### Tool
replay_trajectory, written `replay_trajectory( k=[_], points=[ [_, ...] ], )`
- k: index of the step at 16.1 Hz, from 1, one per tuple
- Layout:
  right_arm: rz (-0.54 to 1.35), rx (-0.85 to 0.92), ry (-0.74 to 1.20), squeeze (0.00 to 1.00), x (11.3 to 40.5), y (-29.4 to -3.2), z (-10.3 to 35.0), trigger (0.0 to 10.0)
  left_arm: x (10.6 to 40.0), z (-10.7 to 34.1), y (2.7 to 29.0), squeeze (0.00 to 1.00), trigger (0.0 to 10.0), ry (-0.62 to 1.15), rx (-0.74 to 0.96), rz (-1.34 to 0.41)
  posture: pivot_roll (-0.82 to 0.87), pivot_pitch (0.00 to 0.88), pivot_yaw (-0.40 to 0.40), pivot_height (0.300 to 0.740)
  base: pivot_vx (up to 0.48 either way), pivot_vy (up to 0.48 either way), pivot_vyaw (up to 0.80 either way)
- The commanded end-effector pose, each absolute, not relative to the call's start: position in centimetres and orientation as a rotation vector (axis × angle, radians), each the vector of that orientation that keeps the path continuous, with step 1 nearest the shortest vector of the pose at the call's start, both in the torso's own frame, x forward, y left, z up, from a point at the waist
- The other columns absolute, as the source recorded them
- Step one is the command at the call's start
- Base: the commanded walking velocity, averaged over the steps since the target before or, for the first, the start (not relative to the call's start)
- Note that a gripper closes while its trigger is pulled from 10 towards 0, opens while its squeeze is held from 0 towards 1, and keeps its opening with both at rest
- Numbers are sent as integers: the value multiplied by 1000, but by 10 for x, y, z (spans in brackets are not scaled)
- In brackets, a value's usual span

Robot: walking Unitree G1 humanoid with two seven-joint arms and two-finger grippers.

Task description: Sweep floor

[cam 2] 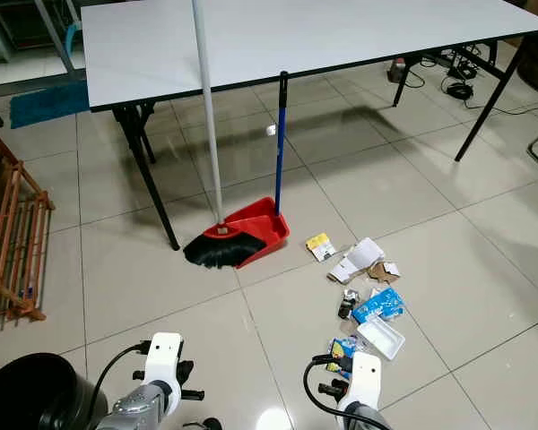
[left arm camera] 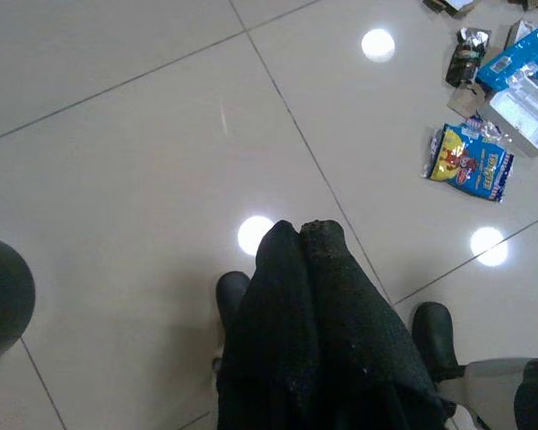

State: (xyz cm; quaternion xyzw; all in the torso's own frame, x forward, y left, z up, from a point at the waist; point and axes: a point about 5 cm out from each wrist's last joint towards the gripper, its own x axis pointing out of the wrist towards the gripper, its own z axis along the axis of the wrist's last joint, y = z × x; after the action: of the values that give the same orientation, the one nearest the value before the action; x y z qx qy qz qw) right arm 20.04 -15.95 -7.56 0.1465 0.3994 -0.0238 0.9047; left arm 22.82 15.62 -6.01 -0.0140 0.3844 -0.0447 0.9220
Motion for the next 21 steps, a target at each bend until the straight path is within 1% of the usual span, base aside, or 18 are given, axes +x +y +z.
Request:
replay_trajectory(
  k=[1,11,14,15,21],
  points=[
    [-63,318,838,0,195,-160,-79,10000,225,-62,155,0,10000,799,-29,-102,15,158,-1,740,0,0,0],
    [-61,313,840,0,195,-160,-79,10000,226,-62,155,0,10000,795,-28,-103,13,159,-1,740,0,0,0],
    [-43,287,843,0,194,-160,-79,10000,226,-62,155,0,10000,792,-30,-103,15,161,-1,740,0,0,0],
    [-43,287,840,0,194,-160,-79,10000,226,-62,155,0,10000,792,-31,-103,15,161,-1,740,0,0,400],
    [-43,285,842,0,194,-160,-79,10000,226,-62,154,0,10000,793,-29,-108,16,163,-1,740,0,0,800]
  ],
)
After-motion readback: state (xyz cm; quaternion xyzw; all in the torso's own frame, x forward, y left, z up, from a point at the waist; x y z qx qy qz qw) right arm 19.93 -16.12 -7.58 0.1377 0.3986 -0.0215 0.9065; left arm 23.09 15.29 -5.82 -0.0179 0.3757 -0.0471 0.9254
